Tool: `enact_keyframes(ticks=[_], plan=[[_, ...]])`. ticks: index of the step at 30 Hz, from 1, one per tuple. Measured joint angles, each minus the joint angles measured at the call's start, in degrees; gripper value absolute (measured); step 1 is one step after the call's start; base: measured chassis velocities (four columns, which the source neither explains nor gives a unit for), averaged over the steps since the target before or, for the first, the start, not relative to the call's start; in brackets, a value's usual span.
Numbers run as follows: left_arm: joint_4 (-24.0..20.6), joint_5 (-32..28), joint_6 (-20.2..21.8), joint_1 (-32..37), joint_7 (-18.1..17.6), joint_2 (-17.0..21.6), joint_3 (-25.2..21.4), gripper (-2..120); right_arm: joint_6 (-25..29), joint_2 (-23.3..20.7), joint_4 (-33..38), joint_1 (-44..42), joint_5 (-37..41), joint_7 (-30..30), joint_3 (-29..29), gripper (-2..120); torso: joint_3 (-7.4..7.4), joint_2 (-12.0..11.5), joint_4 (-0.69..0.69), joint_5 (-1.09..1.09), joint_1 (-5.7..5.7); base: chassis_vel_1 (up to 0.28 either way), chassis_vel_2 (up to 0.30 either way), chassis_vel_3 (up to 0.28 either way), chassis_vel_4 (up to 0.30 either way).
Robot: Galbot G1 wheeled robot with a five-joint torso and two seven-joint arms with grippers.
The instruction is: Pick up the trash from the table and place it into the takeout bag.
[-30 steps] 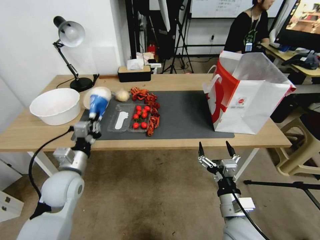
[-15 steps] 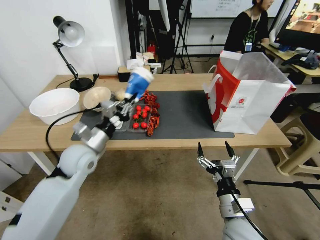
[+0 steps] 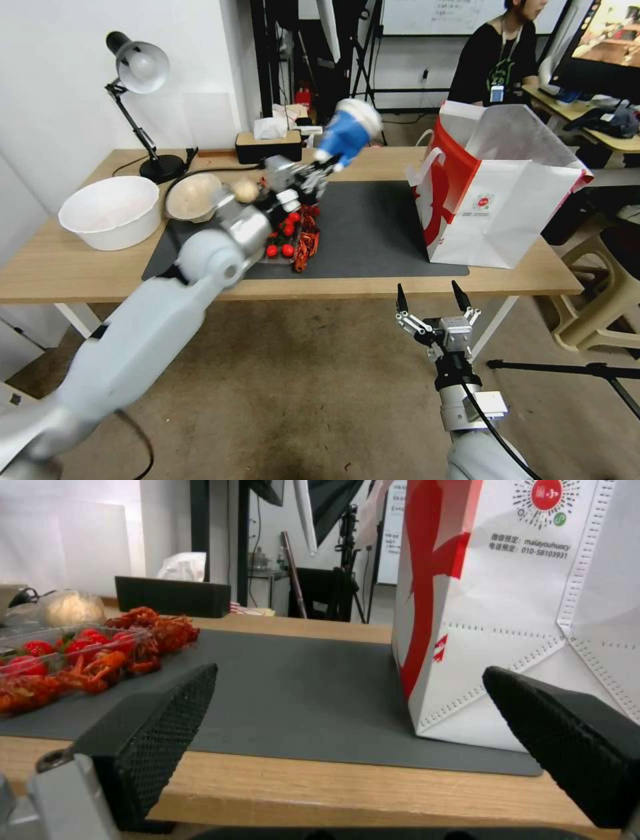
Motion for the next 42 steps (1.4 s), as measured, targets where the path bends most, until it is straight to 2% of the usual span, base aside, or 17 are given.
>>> enact_keyframes(ticks=[3, 8, 11, 12, 15, 20, 23, 33, 42], plan=[[4.12, -1.34, 0.09, -5.68, -0.73, -3.04, 4.16, 4, -0.02, -0.25, -0.26, -0.03, -0.1, 0.0, -0.02, 100, 0.0, 0.0, 0.01, -0.01, 0.0, 0.0, 0.0, 0.0, 0.0], [7.53, -2.68, 0.15, -10.25, -1.56, -6.68, 8.05, 4, -0.15, -0.49, -0.41, 0.24, -0.12, 0.0, -0.02, 100, 0.0, 0.0, 0.01, -0.02, 0.0, 0.0, 0.0, 0.0, 0.0], [10.99, -3.57, 0.12, -14.05, -1.75, -10.85, 11.09, 4, -0.25, -0.79, -0.51, 0.5, -0.12, 0.0, -0.02, 100, 0.0, 0.0, 0.0, -0.01, 0.0, 0.0, 0.0, 0.0, 0.0], [10.99, -3.57, 0.12, -14.05, -1.75, -10.85, 11.09, 4, -0.25, -0.79, -0.51, 0.5, -0.12, 0.0, -0.02, 100, 0.0, 0.0, 0.0, -0.01, 0.0, 0.0, 0.0, 0.0, 0.0], [14.03, -4.31, 0.03, -17.04, -1.76, -14.58, 13.34, 4, -0.32, -1.15, -0.53, 0.76, -0.12, 0.02, -0.02, 100, 0.0, 0.0, 0.0, -0.01, -0.01, 0.0, 0.0, 0.0, 0.0], [17.04, -4.91, -0.14, -19.36, -1.66, -17.48, 15.39, 4, -0.37, -1.42, -0.53, 1.13, -0.11, 0.04, -0.03, 100, 0.0, 0.0, 0.0, -0.02, -0.01, 0.0, 0.0, 0.0, 0.0], [21.8, -5.21, -1.22, -21.34, -1.08, -20.19, 17.99, 4, -0.39, -1.44, -0.53, 1.33, -0.06, 0.05, -0.09, 100, 0.0, -0.01, 0.01, -0.02, -0.01, 0.0, 0.0, 0.0, 0.0], [26.69, -6.33, -1.55, -23.38, -0.77, -24.41, 20.06, 4, -0.4, -1.2, -0.79, 1.6, -0.01, 0.09, -0.16, 100, 0.0, 0.0, 0.01, -0.02, -0.01, 0.0, 0.0, 0.0, 0.0], [27.71, -6.46, -1.56, -23.65, -0.67, -25.66, 20.96, 5, -0.42, -0.84, -0.84, 1.62, -0.01, 0.09, -0.21, 100, -0.01, 0.0, 0.0, -0.02, -0.01, 0.0, 0.0, 0.0, 0.0]])
